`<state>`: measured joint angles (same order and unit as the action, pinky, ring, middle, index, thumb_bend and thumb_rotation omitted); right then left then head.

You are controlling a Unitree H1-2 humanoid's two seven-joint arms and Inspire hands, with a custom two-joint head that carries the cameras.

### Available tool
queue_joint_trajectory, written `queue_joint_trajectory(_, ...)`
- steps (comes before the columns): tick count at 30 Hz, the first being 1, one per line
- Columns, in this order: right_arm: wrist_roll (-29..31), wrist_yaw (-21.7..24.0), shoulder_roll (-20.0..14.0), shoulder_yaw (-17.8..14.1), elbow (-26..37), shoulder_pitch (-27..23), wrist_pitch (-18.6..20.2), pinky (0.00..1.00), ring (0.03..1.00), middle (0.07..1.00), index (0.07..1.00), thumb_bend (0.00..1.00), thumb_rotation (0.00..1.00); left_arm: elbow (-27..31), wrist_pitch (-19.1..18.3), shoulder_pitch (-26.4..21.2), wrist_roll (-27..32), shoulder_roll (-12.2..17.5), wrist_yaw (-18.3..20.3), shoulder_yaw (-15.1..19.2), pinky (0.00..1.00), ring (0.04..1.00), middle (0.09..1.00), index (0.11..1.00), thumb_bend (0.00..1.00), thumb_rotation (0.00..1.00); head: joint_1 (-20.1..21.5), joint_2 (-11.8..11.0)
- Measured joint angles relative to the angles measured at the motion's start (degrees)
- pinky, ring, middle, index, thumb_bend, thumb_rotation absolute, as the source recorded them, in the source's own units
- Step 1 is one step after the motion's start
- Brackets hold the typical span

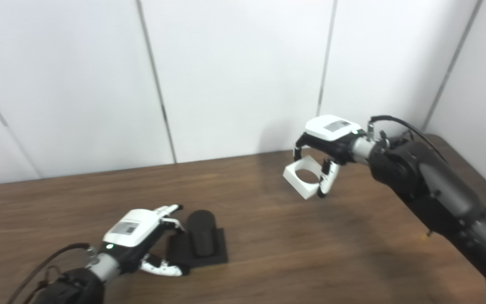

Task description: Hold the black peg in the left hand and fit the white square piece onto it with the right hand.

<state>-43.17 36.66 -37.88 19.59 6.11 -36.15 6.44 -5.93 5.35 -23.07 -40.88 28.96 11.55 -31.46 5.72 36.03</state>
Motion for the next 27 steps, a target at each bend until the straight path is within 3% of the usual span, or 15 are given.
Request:
queue_joint_trajectory(10,1.40,0.58,4.48,0.66,4.09,-0.04,-2.28,0.85,0.829,0.743,0.478,0.52,0.13,0.12,-1.38,-0.13,-1.23,-1.51,0.12,-0.04,0.87,0.947,0.965,0.493,0.52,0.07,-4.49,0.62)
queue_joint_trajectory(27,1.39,3.67,13.90,3.26,7.48,-1.37,-2.48,0.87,0.838,0.749,0.476,0.52,0.13,0.32,-2.46,-0.17,-2.02,-2.64,0.12,-0.29,0.87,0.943,0.962,0.492,0.52,0.07,-6.16,1.58)
